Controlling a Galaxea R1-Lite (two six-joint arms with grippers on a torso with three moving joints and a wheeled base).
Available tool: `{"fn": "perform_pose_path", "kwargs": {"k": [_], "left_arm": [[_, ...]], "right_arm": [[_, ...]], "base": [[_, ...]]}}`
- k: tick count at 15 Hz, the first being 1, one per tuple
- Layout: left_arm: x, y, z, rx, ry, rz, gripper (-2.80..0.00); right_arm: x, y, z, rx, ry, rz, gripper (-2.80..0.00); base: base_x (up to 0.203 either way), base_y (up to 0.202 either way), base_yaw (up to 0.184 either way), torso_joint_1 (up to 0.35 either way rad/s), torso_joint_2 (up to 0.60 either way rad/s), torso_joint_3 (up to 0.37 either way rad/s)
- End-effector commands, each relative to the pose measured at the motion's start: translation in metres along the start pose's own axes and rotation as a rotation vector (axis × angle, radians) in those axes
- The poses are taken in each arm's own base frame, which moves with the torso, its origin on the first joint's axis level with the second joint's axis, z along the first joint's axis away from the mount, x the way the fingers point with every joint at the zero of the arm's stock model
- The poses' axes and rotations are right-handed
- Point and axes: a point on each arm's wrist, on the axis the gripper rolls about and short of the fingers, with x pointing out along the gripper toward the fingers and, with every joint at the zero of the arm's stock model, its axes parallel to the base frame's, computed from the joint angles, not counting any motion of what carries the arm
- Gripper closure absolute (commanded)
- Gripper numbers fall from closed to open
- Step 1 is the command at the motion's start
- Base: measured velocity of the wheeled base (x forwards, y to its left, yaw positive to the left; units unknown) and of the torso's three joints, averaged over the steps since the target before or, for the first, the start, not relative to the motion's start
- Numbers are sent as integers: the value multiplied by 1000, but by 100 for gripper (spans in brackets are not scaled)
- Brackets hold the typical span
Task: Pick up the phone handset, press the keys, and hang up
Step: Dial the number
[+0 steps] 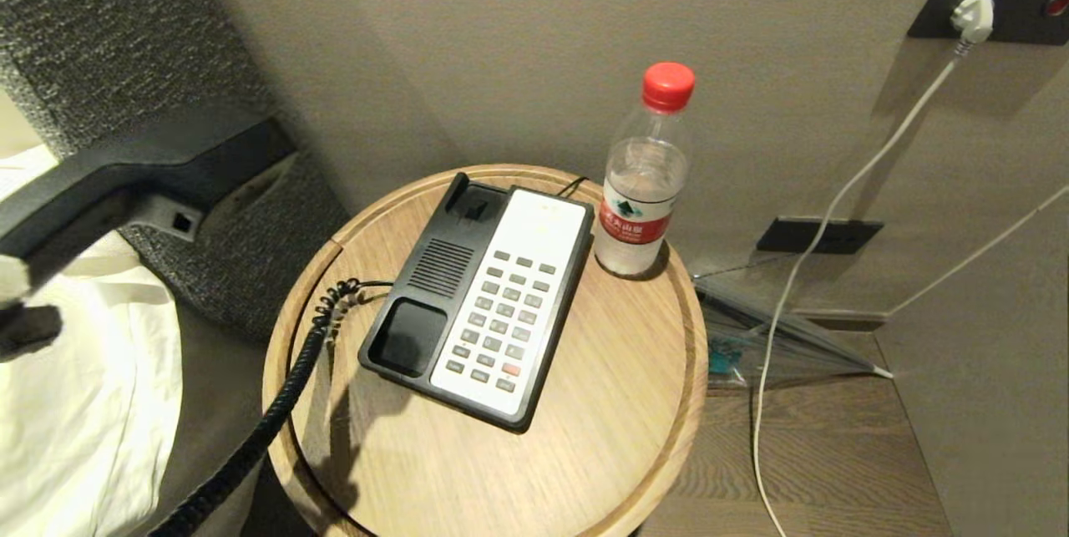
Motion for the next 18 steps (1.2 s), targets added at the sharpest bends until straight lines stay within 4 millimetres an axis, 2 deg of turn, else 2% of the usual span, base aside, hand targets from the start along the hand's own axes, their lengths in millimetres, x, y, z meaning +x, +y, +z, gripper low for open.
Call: {"fn": "perform_pose_path", "kwargs": {"k": [1,6,8,11,13,14,16,18], "left_arm": [[-16,1,-6,-27,-40,-49,0],[-10,20,-21,-60,-108,-43,0],[-16,25,-28,-52,-118,-43,0],[-17,31,-35,-68,-118,-34,0],[-20,32,-37,-64,-124,-37,0],[-22,33,-38,-65,-133,-39,0],[-23,33,-39,-65,-135,-41,0],[-25,33,-40,-63,-140,-46,0]], "right_arm": [[-1,0,-1,-3,-7,0,0],[-2,0,2,-3,-7,0,0],[-14,0,26,32,-23,6,0],[-50,2,74,107,-63,89,0],[-65,3,84,153,-42,148,0],[-72,3,93,160,-82,158,0],[-76,4,98,164,-106,167,0],[-91,4,114,154,-188,177,0]], "base": [[0,0,0,0,0,0],[0,0,0,0,0,0],[0,0,0,0,0,0],[0,0,0,0,0,0],[0,0,0,0,0,0],[0,0,0,0,0,0],[0,0,0,0,0,0],[0,0,0,0,0,0]]}}
